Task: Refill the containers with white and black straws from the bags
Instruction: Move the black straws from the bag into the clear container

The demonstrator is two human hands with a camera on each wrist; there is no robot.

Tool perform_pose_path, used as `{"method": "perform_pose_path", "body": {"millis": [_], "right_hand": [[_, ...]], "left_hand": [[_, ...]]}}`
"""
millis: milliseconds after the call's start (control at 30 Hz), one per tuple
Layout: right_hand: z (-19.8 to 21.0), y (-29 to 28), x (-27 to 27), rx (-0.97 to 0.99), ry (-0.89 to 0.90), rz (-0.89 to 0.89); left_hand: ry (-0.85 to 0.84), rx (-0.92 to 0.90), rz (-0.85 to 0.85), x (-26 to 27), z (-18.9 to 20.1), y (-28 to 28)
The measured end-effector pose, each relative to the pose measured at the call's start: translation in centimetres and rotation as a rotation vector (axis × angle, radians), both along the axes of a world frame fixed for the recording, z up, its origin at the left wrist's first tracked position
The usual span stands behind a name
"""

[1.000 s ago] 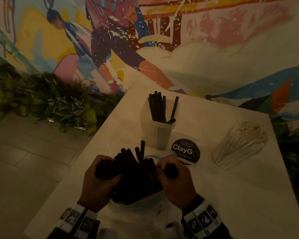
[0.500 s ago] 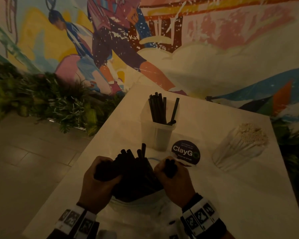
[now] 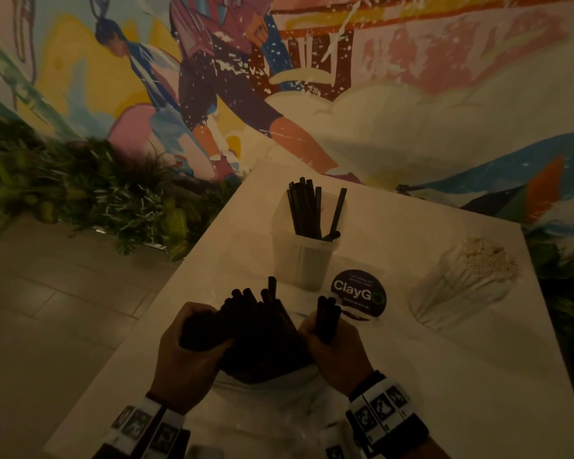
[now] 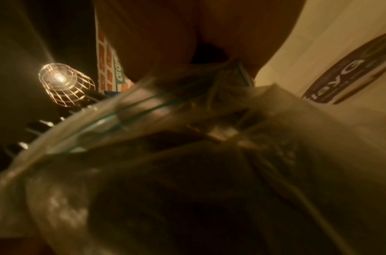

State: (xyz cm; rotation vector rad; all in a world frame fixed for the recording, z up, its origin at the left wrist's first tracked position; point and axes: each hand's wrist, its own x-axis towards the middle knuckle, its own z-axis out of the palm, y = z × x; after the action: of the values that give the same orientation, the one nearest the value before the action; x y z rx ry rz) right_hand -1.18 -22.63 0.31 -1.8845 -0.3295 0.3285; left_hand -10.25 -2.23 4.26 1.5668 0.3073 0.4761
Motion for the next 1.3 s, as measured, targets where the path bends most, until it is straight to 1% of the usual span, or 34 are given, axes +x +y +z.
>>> {"method": "perform_pose_path", "body": {"millis": [67,167,333,433,467,533,667,733,800,867,967,1033,1100,1167,1267,1300], "right_hand": [[0.7,0.2,-0.2,0.057,0.007,-0.009],[2.4,0.2,-0.3,0.238,-0.017,-0.071],[7.2,0.1,0.0,0.473,-0.098,-0.05],[10.1,-0.1,0.2,0.606,-0.105,-0.065],[11.1,-0.1,0.3,0.634,-0.116,-0.076],[13.2,-0.2,0.9,0.656,-0.206,-0.098],[17.2,0.3,3.1,0.607,-0.409,-0.208],[18.7,0.6,4.6,0.621,-0.456,-0.22],[19.7,0.9,6.2,0.702,-0.442,-0.232],[20.4,1.4,7.6,0.768,-0.388,-0.274],[20.9,2.2,9.1,0.821,-0.384,-0.325],[20.8,2.9,9.9,0.817,-0.377,-0.376],[20.4,3.5,10.7,0.788,-0.36,-0.415],[19.5,4.0,11.4,0.738,-0.357,-0.41],[17.1,4.6,12.9,0.624,-0.341,-0.399],[16.1,4.8,13.4,0.559,-0.327,-0.401]], "left_hand": [[0.0,-0.01,0.001,0.0,-0.1,0.1],[0.012,0.002,-0.001,-0.1,-0.2,0.1],[0.021,-0.036,0.004,-0.1,-0.2,0.0],[0.03,-0.044,0.005,-0.2,-0.3,0.0],[0.036,-0.025,0.005,-0.2,-0.3,0.0],[0.044,-0.002,0.017,-0.2,-0.4,0.0],[0.036,-0.011,0.012,-0.3,-0.1,0.0],[0.038,-0.009,0.023,-0.5,-0.2,0.1],[0.046,0.023,0.027,-0.5,-0.1,0.1],[0.046,0.034,0.032,-0.5,0.0,0.0],[0.046,0.046,0.044,-0.5,-0.2,0.0],[0.039,0.041,0.042,-0.4,-0.2,0.1],[0.029,0.031,0.039,-0.4,-0.3,0.2],[0.029,0.03,0.034,-0.4,-0.2,0.2],[0.023,0.026,0.034,-0.3,0.0,0.1],[0.019,0.015,0.035,-0.3,0.0,0.2]]}}
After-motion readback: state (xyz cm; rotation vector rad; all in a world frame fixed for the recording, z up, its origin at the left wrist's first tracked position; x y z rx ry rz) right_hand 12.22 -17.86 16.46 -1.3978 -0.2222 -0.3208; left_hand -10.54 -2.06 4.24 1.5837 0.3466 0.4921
